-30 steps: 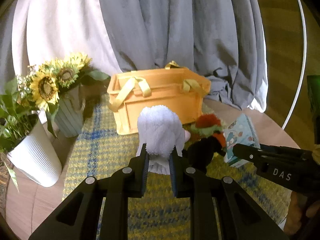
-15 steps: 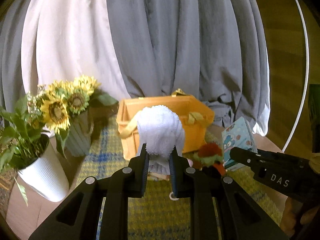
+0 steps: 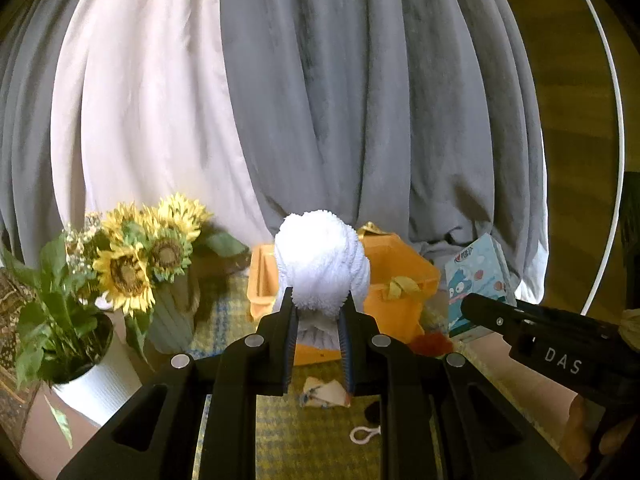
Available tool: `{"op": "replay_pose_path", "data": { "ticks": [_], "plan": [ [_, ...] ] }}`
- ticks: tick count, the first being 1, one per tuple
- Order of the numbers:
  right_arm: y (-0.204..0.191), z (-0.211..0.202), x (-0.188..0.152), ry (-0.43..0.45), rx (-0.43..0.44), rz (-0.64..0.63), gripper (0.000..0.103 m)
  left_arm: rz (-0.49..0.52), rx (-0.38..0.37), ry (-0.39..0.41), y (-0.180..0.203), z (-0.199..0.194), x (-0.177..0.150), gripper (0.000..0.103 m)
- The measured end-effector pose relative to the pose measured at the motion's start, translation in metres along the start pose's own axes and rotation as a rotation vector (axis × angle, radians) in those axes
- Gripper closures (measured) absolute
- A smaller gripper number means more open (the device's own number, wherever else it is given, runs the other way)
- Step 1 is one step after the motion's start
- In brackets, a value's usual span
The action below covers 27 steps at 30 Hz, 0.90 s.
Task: Organize soft objects
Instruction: 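Carry the lavender headband with the left tool while the right tool carries the tissue pack over the crate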
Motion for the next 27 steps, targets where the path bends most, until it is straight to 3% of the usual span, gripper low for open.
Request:
{"op": "replay_pose_path", "data": {
  "ticks": [19,27],
  "plan": [
    [-0.005,0.045,0.043,0.078,0.039,0.012,0.073,0.002,0.002,0.086,-0.013,0.050,0.036,0.083],
    [-0.003,0.069,0.062,0.112,0.035,0.017,0.073,-0.047,-0.019,0.079,-0.019,0.082,0.041,0.083]
  ]
}}
Point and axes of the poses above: each gripper's, at about its wrist camera, not at the fingertips, and z roughly the way its jaws point, y to its right, x to its top, the point moved 6 cm from there along z, roughly the way its jaws point, and after that the axes turned 14 degrees about y, right-handed, at the moved point
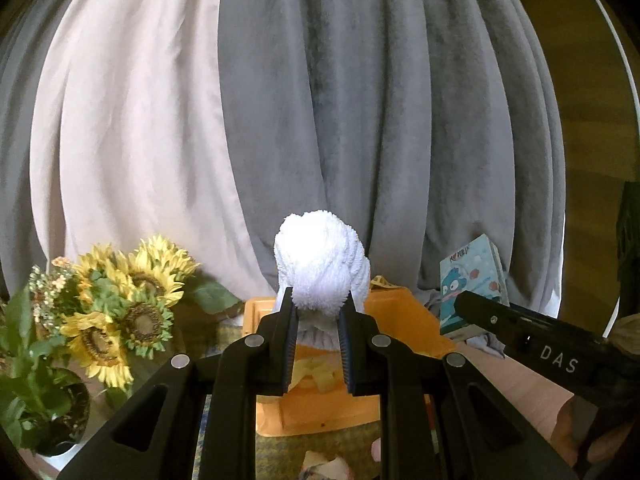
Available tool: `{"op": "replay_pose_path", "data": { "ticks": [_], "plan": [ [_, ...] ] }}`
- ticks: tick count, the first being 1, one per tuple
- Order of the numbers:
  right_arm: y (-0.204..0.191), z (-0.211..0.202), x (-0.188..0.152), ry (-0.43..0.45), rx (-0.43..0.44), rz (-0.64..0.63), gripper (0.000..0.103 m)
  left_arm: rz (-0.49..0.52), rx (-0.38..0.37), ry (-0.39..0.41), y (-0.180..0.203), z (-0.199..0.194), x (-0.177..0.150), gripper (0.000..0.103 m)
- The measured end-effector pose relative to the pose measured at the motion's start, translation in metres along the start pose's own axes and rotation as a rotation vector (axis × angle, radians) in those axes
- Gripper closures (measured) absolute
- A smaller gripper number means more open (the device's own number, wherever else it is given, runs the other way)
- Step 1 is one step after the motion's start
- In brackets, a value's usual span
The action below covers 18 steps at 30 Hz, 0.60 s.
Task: Organize soft objects
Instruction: 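Carry the lavender headband with the left tool while the right tool carries the tissue pack over the crate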
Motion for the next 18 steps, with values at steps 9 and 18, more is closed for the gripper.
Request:
{"op": "replay_pose_path", "data": {
  "ticks": [9,18],
  "plan": [
    [0.007,0.033,0.008,0.009,-0.022,-0.011,0.073,-0.005,0.011,-0.020,-0.006,0.034,-0.004,0.083],
    [0.018,0.070,0.009,-0.017,-0.040,-0.029,0.073,-0.001,0.023,-0.064,-0.012,0.073,-0.016,0.083]
  ]
}}
Point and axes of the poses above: each gripper's, at about its wrist camera, not at the fingertips, and z roughly the way its jaws point, y to its right, x to its top, the point moved 6 cm from there along z, roughly the way its jaws point, and after that the axes turned 14 degrees about y, right-handed, at the moved point
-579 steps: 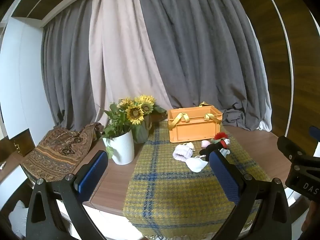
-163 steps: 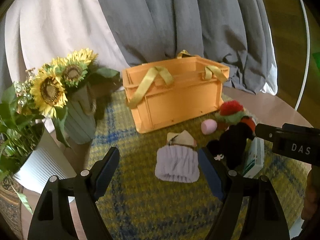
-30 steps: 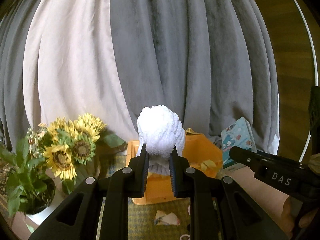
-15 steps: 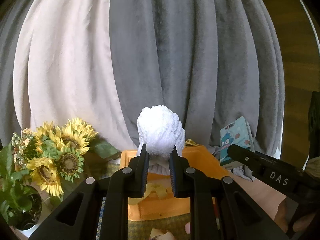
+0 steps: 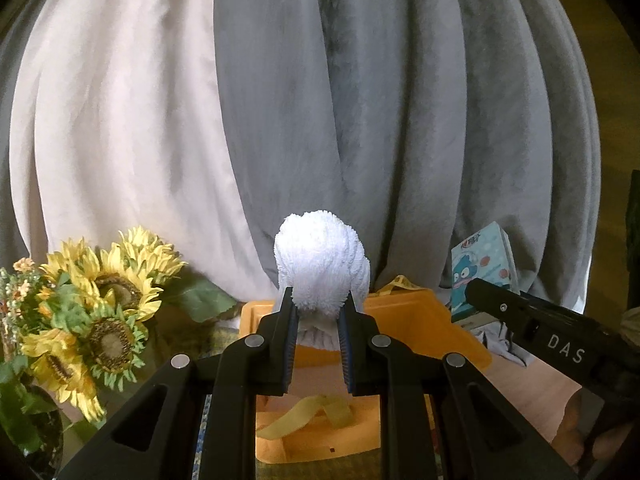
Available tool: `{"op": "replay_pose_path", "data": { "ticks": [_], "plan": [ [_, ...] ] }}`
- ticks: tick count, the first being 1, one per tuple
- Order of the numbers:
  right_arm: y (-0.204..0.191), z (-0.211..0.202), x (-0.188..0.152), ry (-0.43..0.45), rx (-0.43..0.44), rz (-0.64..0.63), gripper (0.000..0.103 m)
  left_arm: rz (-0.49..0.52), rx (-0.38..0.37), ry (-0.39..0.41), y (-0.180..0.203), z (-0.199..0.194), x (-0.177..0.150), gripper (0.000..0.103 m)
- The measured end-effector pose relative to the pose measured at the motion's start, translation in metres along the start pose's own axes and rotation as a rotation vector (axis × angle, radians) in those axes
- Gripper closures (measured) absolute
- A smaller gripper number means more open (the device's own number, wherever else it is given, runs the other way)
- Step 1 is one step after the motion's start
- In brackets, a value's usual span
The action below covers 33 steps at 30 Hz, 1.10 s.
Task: Organize soft objects
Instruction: 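Carry the lavender headband with the left tool while the right tool carries the tissue pack over the crate, then open the left gripper into the crate while the right gripper releases the tissue pack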
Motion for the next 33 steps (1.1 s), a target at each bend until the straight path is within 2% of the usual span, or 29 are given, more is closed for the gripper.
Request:
{"op": "replay_pose_path", "data": {
  "ticks": [7,21,30,33],
  "plan": [
    [0.009,0.027,-0.008,-0.046,-0.016,-0.012,0.073,-0.006,0.000,-0.055,0.000,0.031,-0.014,0.083],
    [0.036,0.077,-0.054,-0.228,-0.090,-0.034,0.073,0.016,0.015,-0.218,-0.003,0.091,-0.067,0.083],
    [0.048,0.092,-0.080,-0.321,-0.115,-0.050,0.073,0.031,-0.012,-0.322,0.000,0.109,-0.099,0.082],
    [0.052,0.094,-0.087,-0.349,-0.124,-0.046,0.071,0.034,-0.016,-0.331,0.001,0.111,-0.101,0.068]
  ]
}}
Point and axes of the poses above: each gripper's, at about its wrist camera, not at the fingertips, and z roughly the way its jaws point, y to its right, x to its top, the point moved 6 cm from there along z, roughly the way its jaws point, and after that the axes turned 14 degrees about y, right-handed, at the moved point
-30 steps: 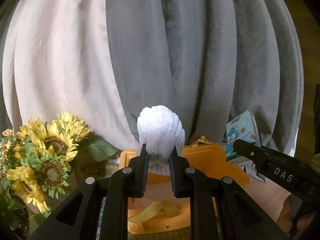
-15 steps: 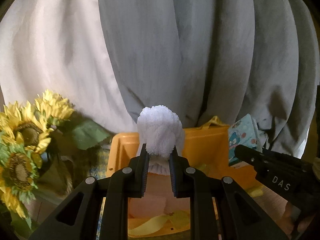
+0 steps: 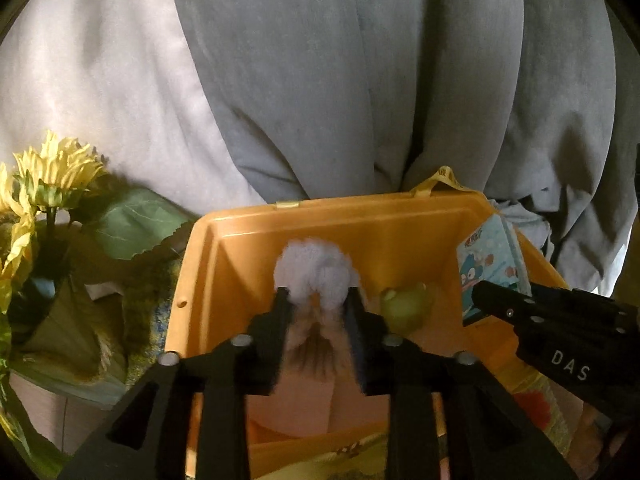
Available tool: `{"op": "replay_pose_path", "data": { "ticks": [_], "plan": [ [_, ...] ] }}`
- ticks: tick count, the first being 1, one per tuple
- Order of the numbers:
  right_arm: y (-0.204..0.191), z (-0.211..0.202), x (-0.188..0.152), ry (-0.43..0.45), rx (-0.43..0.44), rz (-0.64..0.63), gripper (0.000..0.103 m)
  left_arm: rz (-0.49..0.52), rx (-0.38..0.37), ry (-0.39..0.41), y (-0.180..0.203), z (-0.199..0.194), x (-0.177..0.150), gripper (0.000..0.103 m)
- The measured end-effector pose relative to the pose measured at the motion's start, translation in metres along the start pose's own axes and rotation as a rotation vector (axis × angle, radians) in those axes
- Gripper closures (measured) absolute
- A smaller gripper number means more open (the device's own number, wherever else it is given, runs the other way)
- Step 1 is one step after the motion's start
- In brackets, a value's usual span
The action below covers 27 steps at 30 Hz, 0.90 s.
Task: Organize soft objects
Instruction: 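Open the left gripper into the crate while the right gripper releases the tissue pack, then withdraw both tools from the crate toward the remaining items on the runner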
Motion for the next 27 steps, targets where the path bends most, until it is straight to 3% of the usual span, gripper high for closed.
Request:
{"op": "replay_pose_path", "data": {
  "ticks": [3,5,6,17,27],
  "plan": [
    [0.002,0.001,-0.003,-0.014,-0.003,0.003,0.068,0.001,0.001,0.005,0.000,-0.002,0.003,0.059],
    [0.002,0.001,-0.002,-0.013,0.001,0.000,0.051,-0.005,0.001,0.011,-0.002,-0.004,0.005,0.047],
    [0.002,-0.001,0.000,0.001,-0.006,0.000,0.048,-0.011,0.001,0.019,-0.003,-0.006,0.006,0.045],
    [0.006,-0.027,0.013,0.054,-0.045,-0.007,0.035,-0.001,0.025,0.120,-0.005,-0.052,0.029,0.019],
    [0.004,-0.080,0.028,0.167,-0.123,-0.031,0.026,0.044,0.104,0.236,-0.010,-0.108,0.046,0.017]
  ]
}}
Point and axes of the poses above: each gripper's, at about its wrist camera, not at the fingertips, and z roughly the way its jaws point, y to its right, x to its top, the point moved 6 cm from there along z, roughly the way its jaws point, and after that the axes turned 14 degrees about y, right-handed, at the moved point
